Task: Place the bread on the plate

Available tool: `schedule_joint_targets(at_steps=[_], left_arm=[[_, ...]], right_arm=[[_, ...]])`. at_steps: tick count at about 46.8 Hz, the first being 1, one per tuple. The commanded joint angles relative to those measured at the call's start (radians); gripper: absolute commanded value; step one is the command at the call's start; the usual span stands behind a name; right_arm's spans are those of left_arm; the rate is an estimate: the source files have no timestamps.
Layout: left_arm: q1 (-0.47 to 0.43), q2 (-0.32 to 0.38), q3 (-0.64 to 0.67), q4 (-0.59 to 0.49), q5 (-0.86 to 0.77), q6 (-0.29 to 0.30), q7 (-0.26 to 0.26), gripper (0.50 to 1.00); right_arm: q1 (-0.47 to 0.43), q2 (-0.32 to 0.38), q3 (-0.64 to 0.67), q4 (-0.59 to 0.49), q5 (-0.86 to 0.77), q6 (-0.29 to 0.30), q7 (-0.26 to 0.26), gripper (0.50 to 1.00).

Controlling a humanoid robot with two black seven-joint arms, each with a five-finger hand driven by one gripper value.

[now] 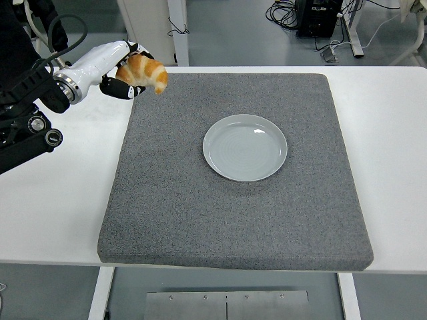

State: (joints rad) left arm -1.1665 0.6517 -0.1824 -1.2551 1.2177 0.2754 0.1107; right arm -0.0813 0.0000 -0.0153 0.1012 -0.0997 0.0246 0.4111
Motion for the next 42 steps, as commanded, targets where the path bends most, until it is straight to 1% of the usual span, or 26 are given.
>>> schedule_joint_targets(at_steps=[1, 3, 8, 12, 17, 20, 26, 42], left_arm=[[-0.016, -0.003, -0.026, 0.019, -0.004, -0.030, -0.002, 0.500], [-0.019, -0.007, -0.048, 0.032, -0.007, -0.038, -0.005, 0.500], [-0.025, -0.020, -0.088, 0.074, -0.007, -0.054, -0.032, 0.500], [-0.044, -0.024, -0.091, 0.079, -0.007, -0.073, -0.036, 0.500], [-0.061, -0.033, -0.095, 0.095, -0.007, -0.078, -0.037, 0.500], [-0.074, -0.059, -0.097, 0.121, -0.007, -0.079, -0.040, 0.500], [-0.099, -0.121, -0.097, 0.175, -0.007, -0.102, -0.054, 0.500], [-0.101, -0.251, -0.092, 0.175, 0.003, -0.107, -0.057, 0.500]], right_arm=[[0.000, 0.000, 0.000, 0.000, 0.000, 0.000, 0.000, 1.000], [0.000, 0.000, 0.000, 0.000, 0.000, 0.000, 0.000, 1.000], [0.000, 0.000, 0.000, 0.000, 0.000, 0.000, 0.000, 1.000], [0.000, 0.000, 0.000, 0.000, 0.000, 0.000, 0.000, 1.000], [0.000, 0.000, 0.000, 0.000, 0.000, 0.001, 0.000, 1.000], [0.000, 0.000, 0.000, 0.000, 0.000, 0.001, 0.000, 1.000], [0.000, 0.000, 0.000, 0.000, 0.000, 0.000, 0.000, 1.000], [0.000, 0.000, 0.000, 0.000, 0.000, 0.000, 0.000, 1.000]])
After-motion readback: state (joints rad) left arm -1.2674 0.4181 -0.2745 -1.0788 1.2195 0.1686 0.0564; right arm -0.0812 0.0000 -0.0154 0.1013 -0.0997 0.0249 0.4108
